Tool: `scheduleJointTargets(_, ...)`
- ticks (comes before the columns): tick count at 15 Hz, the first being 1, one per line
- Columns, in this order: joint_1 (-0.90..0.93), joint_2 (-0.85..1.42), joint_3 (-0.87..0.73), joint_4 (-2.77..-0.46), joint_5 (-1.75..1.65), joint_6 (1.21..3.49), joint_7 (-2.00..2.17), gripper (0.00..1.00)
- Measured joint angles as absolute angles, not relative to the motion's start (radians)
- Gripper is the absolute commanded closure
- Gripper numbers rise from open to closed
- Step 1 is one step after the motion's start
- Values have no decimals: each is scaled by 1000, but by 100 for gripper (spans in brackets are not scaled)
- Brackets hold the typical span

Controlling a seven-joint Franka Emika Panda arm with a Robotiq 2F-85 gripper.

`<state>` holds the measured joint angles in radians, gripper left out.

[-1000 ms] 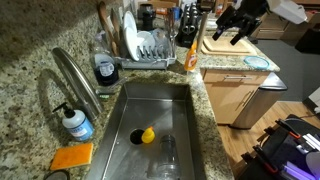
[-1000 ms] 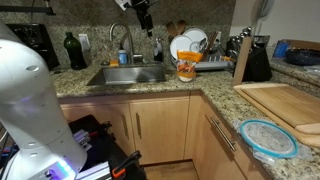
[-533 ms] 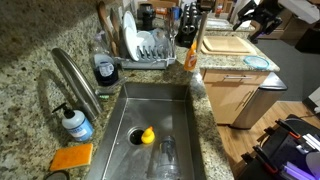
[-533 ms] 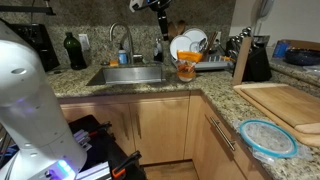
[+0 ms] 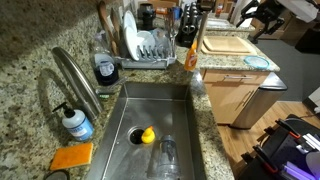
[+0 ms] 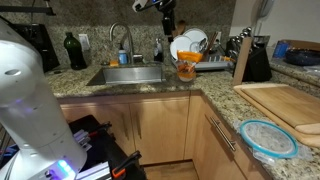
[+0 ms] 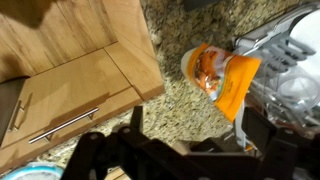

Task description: Pick up the lid from the right side of the countertop and put it in the sink

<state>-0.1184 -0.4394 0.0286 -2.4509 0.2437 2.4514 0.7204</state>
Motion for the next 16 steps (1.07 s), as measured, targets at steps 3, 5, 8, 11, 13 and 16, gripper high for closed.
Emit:
scheduleJointTargets(3, -201, -388, -80, -2457, 244, 2455, 720, 0)
scheduleJointTargets(5, -254, -353, -151, -2474, 246, 2456, 719, 0)
scheduleJointTargets(8, -307, -299, -217, -2496, 259, 2457, 736, 0)
scheduleJointTargets(11, -309, -287, -214, -2496, 262, 2457, 762, 0)
scheduleJointTargets(13, -309, -278, -210, -2492, 247, 2476, 816, 0)
scheduleJointTargets(16, -320, -177, -241, -2445, 266, 2473, 903, 0)
